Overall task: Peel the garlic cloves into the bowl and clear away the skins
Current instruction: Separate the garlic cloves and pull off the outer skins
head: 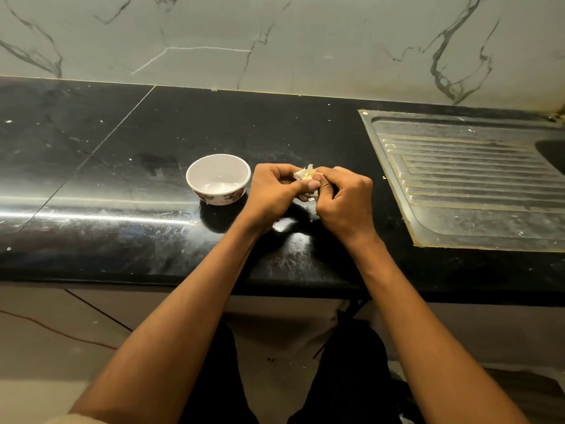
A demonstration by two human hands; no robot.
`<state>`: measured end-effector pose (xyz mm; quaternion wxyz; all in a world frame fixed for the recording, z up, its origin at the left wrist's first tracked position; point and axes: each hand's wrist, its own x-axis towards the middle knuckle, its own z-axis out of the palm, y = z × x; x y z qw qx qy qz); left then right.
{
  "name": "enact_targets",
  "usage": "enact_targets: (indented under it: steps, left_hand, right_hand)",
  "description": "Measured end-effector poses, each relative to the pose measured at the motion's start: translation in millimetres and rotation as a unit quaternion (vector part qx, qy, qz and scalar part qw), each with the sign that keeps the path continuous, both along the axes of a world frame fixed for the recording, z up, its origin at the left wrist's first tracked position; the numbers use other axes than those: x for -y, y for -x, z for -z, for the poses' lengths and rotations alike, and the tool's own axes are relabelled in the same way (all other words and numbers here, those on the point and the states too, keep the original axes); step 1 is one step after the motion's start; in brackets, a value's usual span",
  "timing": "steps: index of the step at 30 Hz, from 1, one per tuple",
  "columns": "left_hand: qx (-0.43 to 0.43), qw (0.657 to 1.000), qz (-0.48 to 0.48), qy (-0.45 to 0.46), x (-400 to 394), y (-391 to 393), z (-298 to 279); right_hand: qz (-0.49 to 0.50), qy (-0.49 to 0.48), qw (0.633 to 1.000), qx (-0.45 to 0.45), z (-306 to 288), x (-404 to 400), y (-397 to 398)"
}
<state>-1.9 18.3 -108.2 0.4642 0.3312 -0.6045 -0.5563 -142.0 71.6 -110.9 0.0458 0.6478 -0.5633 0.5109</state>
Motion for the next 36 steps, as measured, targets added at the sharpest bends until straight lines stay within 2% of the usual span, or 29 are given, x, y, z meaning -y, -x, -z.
enact_targets:
  steps: [12,28,31,36]
  left_hand:
    - [-0.006,1.000,0.005,0.003,-0.8,-3.0,-1.9]
    - [-0.003,1.000,-0.005,-0.017,1.9,-0.6,-3.0]
    - [-0.007,1.000,-0.014,-0.020,2.6,-1.0,-2.9]
    - [-0.019,0.999,-0.025,-0.030,2.3,-0.6,-3.5]
  right_hand:
    - [-0.004,-0.012,0.997,-0.078,-2.8,-3.8,-5.0]
    - [0.016,-0.025,0.991,0.130,-7.2,-6.0,11.5]
    - [0.015,-0.045,0.984,0.170,-7.3,-7.4,19.9]
    - [-0.001,-0.122,0.977,0.175,-0.3,-17.8,34.0]
